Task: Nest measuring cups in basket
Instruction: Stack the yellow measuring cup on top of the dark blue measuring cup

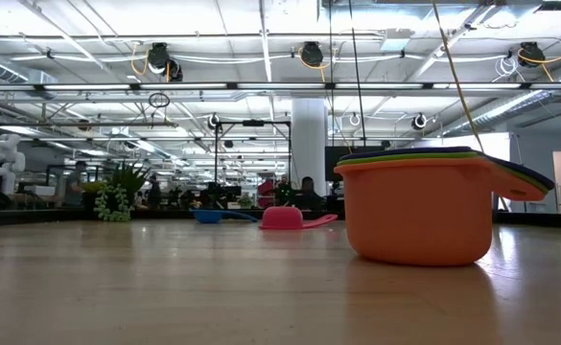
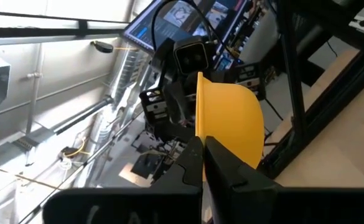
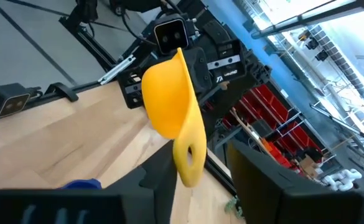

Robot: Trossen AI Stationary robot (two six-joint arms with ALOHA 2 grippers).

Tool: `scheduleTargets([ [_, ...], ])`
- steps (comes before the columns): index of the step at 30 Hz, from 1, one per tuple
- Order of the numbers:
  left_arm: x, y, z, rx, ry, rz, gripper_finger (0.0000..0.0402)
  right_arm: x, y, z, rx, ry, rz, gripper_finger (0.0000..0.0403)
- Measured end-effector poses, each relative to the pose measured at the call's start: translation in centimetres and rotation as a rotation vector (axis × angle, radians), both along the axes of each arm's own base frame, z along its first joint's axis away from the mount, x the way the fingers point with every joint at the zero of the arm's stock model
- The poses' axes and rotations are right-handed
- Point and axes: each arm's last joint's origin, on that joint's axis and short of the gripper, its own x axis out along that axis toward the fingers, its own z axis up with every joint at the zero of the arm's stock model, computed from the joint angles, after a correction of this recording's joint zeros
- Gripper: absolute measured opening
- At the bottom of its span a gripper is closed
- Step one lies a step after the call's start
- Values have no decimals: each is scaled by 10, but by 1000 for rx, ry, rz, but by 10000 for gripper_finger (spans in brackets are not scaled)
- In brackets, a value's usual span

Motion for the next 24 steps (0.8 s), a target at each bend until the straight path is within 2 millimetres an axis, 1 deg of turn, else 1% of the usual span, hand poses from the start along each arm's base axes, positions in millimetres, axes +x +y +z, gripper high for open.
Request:
scheduleTargets([
  [5,4,6,0,-9,-6,-23,0,0,0,0,-15,-2,1,89],
  [14,5,6,-1,-8,4,-40,0,0,0,-1,-30,3,-3,9],
  [19,7,8,-6,-58,42,-54,13,0,0,-1,-34,6,-7,5],
  [22,7,9,-6,-139,39,-36,33,0,-1,-1,-32,6,-16,2],
  [24,6,10,-6,-191,36,8,55,0,-1,-1,-35,5,-50,2],
])
